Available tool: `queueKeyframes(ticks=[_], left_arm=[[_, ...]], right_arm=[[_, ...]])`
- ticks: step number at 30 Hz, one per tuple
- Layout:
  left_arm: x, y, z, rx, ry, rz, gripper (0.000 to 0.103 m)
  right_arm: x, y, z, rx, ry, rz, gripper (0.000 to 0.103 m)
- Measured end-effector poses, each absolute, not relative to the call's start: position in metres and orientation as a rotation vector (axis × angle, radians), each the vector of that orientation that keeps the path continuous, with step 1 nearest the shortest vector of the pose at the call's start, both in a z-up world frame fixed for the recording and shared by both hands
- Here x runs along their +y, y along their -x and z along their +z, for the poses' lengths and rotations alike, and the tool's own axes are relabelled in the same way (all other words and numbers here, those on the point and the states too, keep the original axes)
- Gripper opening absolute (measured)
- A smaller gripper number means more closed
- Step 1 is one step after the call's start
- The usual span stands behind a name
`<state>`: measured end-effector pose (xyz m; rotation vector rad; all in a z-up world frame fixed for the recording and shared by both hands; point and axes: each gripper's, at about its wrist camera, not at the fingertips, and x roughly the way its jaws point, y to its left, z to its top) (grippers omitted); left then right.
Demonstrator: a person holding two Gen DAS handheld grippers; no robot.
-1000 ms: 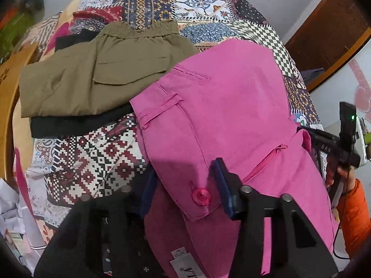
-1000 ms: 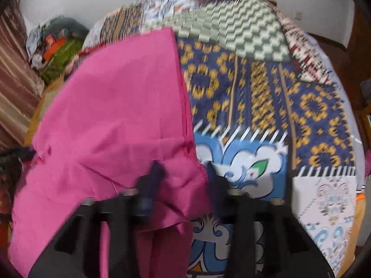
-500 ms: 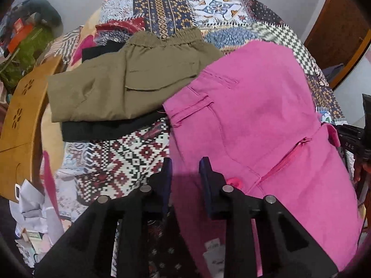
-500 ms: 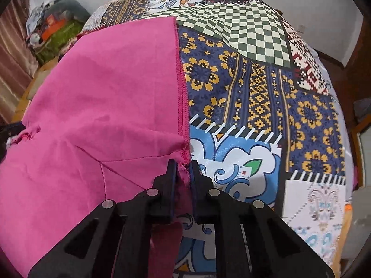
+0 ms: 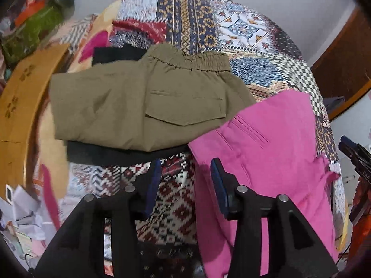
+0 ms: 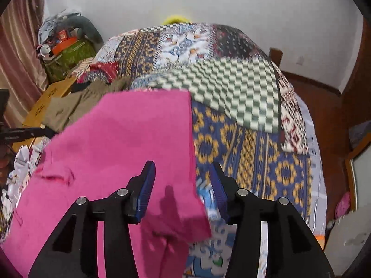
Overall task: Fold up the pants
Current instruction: 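Close the left gripper on the pants edge while the right gripper keeps holding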
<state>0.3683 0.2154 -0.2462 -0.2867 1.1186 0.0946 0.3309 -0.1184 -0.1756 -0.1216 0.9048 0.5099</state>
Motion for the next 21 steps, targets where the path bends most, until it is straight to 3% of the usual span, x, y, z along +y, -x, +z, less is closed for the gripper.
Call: queueKeyframes(ticks=[2, 11, 12, 15, 19, 20, 21], left_arm=[[0.214, -0.381, -0.259, 1.161, 0.306, 0.09, 0.045], [0.201, -0.405, -0.299, 1.266, 0.384, 0.037, 0.047], [0.199, -0.406, -0.299, 1.263, 0.38, 0.035, 0.046], [0.196, -0.408, -0.299, 1.254, 0.402, -0.029, 0.026], [0.191, -0.407, -0.298, 1.232, 0.38, -0.052, 0.016], [0.191, -0.407, -0.297, 1.228, 0.37, -0.046, 0.012], [0.189, -0.407, -0.295, 1.224, 0.354, -0.034, 0.008]], right_arm=[[-0.11, -0.34, -0.175, 0.884, 0.126, 0.513, 0.056], [-0.079, -0.404, -0.196, 0.933, 0.129, 0.495, 0.056], [-0.077, -0.41, -0.199, 0.935, 0.125, 0.493, 0.056], [-0.07, -0.423, -0.211, 0.966, 0.088, 0.503, 0.055], [-0.068, -0.419, -0.214, 0.935, 0.012, 0.538, 0.03], [-0.066, -0.416, -0.213, 0.927, 0.02, 0.542, 0.014], [-0.064, -0.414, -0.211, 0.921, 0.032, 0.543, 0.006]])
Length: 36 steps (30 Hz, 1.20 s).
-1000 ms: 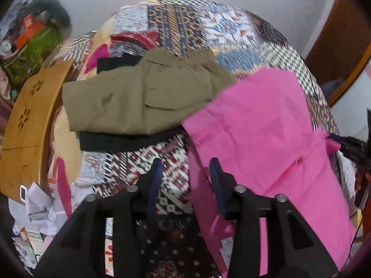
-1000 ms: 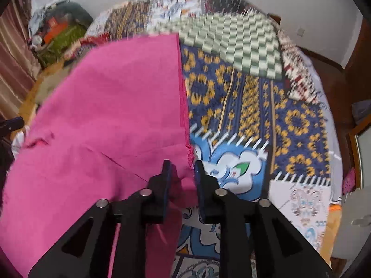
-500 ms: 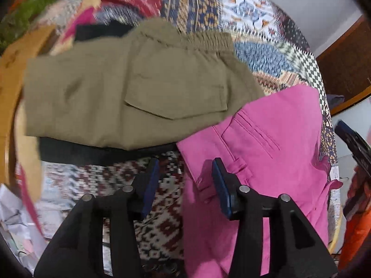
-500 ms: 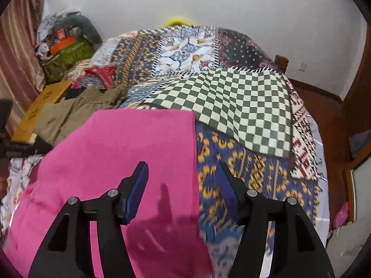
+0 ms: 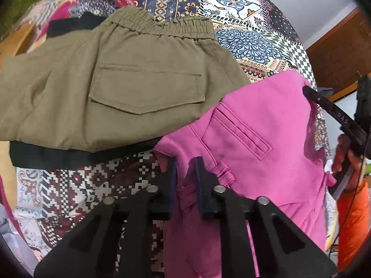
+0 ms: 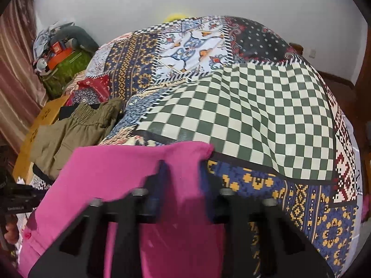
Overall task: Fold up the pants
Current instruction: 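Close the left gripper on the pants edge while the right gripper keeps holding, then lift the pants edge with both grippers, fold it over, and open both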
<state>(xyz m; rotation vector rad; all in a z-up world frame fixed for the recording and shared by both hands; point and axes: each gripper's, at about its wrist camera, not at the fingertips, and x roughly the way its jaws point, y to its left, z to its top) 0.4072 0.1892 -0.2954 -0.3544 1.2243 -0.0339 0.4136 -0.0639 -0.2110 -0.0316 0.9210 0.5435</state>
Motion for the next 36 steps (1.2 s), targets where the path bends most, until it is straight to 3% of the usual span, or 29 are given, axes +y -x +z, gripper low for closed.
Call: queueKeyframes(ticks=[6, 19, 25, 36], left_arm=[[0.183, -0.399, -0.276, 1.175, 0.279, 0.027, 0.005], [0.174, -0.36, -0.136, 0.879, 0.183, 0.047, 0.004], [0.15, -0.321, -0.123, 0.863, 0.126, 0.023, 0.004], [0.121, -0.24, -0.131, 0.869, 0.049, -0.018, 0.004]], right_arm=[[-0.065, -0.405, -0.191, 0.894, 0.061, 0.538, 0.004], [-0.1, -0.357, -0.072, 0.66, 0.001, 0.535, 0.003], [-0.114, -0.304, -0.05, 0.612, 0.021, 0.556, 0.003], [-0.152, -0.221, -0.065, 0.648, 0.018, 0.562, 0.003]])
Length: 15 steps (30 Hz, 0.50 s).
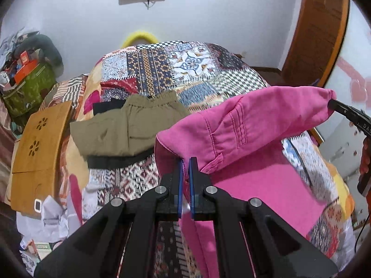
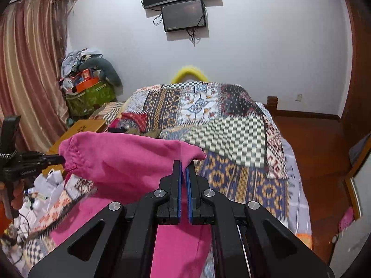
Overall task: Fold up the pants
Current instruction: 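Lift the pants edge with both grippers, fold it over, and open both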
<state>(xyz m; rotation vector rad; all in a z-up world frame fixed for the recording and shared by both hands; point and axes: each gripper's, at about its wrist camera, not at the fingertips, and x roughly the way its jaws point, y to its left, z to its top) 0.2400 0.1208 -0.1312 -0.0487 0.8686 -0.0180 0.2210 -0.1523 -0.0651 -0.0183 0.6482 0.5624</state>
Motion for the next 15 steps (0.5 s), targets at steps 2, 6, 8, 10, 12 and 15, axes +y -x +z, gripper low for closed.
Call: queueKeyframes(ticks=[2, 6, 8, 10, 12, 15], left_arm=[[0.117, -0.223, -0.137, 0.881, 0.05, -0.033, 0.005], [0.116, -0.193, -0.15, 0.911, 0.065, -0.051, 0.006], [0.117, -0.179, -0.158, 0.936, 0.076, -0.056, 0.01], [0.12, -0.164, -0.166, 0.958, 0.093, -0.058, 0.016], [0.124, -0.155, -0.171, 0.967, 0.099, -0.04, 0.024], [0.128, -0.142, -0.173, 0.968, 0.094, -0.006, 0.031]], right_arm=[[-0.158, -0.206, -0.07, 0.662, 0.019, 0.562, 0.003], [-0.17, -0.177, -0.085, 0.709, 0.02, 0.573, 0.004], [-0.175, -0.165, -0.096, 0.749, 0.02, 0.576, 0.004], [-0.18, -0.155, -0.109, 0.797, 0.016, 0.573, 0.005], [-0.184, -0.145, -0.124, 0.855, 0.021, 0.554, 0.006], [-0.195, -0.134, -0.14, 0.906, 0.025, 0.51, 0.007]])
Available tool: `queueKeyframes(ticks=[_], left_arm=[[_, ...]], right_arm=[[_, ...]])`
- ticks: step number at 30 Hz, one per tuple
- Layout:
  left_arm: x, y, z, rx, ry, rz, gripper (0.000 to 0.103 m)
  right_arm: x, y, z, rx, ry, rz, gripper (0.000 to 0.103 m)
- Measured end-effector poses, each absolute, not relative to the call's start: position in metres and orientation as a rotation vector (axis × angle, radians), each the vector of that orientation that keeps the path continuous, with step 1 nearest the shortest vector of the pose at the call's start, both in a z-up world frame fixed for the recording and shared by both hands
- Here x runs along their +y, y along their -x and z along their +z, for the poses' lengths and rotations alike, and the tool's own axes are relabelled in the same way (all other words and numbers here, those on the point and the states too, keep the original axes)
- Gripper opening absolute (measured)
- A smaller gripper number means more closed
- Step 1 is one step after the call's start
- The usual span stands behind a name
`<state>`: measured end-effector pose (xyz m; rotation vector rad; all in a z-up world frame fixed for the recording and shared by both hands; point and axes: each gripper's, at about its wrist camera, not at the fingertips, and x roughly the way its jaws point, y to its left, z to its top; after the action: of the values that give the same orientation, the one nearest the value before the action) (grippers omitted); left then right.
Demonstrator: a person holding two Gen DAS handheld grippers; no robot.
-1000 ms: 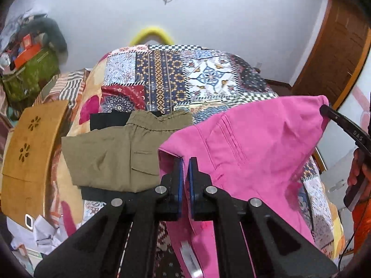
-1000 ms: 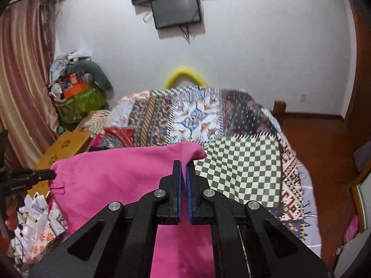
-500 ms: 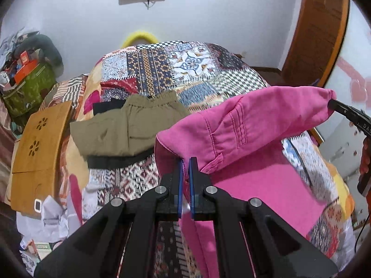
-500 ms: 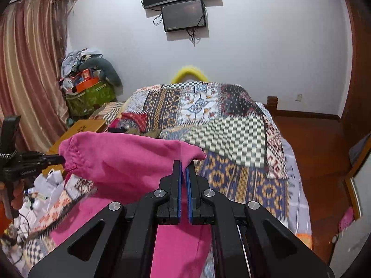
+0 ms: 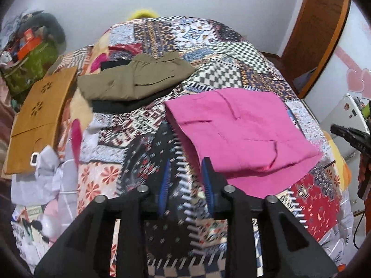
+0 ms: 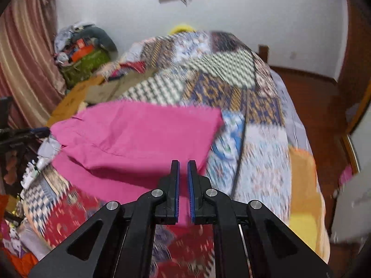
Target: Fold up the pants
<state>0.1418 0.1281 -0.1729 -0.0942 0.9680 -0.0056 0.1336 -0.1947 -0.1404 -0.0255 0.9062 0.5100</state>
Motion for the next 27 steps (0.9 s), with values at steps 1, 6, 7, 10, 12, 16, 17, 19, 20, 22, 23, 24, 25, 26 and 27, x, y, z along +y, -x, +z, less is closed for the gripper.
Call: queueKeyframes(ticks=[1, 6, 7, 10, 12, 16, 17, 19, 20, 22, 23, 24, 25, 26, 27], left_arm=[[0.129, -0.14, -0.171, 0.966, 0.086, 0.005, 0.036], [0.119, -0.136, -0.153, 0.887, 0.031, 0.018, 0.073], [0.113, -0.136, -0.15, 0.872, 0.011, 0.014, 0.079], [0.097, -0.14, -0.147, 0.866, -0.036, -0.019, 0.092], [0.085, -0.144, -0.15, 0.882, -0.066, -0.053, 0.095], [0.06, -0.151, -0.169, 0.943, -0.14, -0.109, 0.095], [0.056, -0.152, -0.173, 0.952, -0.151, -0.114, 0.095], [0.046, -0.157, -0.185, 0.989, -0.191, -0.133, 0.095], [0.043, -0.159, -0.19, 1.001, -0.209, -0.135, 0.095], [0.033, -0.164, -0.2, 1.019, -0.258, -0.138, 0.095], [0.031, -0.165, -0.203, 1.022, -0.273, -0.142, 0.095], [0.028, -0.167, -0.205, 1.024, -0.284, -0.144, 0.095], [0.027, -0.17, -0.207, 1.026, -0.291, -0.144, 0.095], [0.026, -0.175, -0.207, 1.028, -0.289, -0.142, 0.095], [0.026, -0.177, -0.206, 1.028, -0.283, -0.143, 0.095]], right_arm=[[-0.198, -0.131, -0.144, 0.918, 0.026, 0.495, 0.009], [-0.199, -0.115, -0.136, 0.89, 0.039, 0.473, 0.039], [-0.197, -0.112, -0.132, 0.87, 0.042, 0.478, 0.043], [-0.185, -0.109, -0.122, 0.836, 0.045, 0.503, 0.057], [-0.173, -0.109, -0.118, 0.828, 0.043, 0.538, 0.063], [-0.148, -0.106, -0.122, 0.832, 0.069, 0.603, 0.067], [-0.14, -0.106, -0.124, 0.836, 0.08, 0.624, 0.067], [-0.13, -0.104, -0.13, 0.847, 0.093, 0.651, 0.067], [-0.122, -0.105, -0.134, 0.859, 0.103, 0.67, 0.067], [-0.113, -0.104, -0.141, 0.876, 0.117, 0.691, 0.067], [-0.107, -0.105, -0.146, 0.887, 0.126, 0.704, 0.067], [-0.103, -0.105, -0.149, 0.895, 0.133, 0.712, 0.067], [-0.099, -0.106, -0.151, 0.903, 0.139, 0.722, 0.067], [-0.093, -0.107, -0.156, 0.912, 0.148, 0.736, 0.067], [-0.09, -0.108, -0.158, 0.918, 0.154, 0.744, 0.067]])
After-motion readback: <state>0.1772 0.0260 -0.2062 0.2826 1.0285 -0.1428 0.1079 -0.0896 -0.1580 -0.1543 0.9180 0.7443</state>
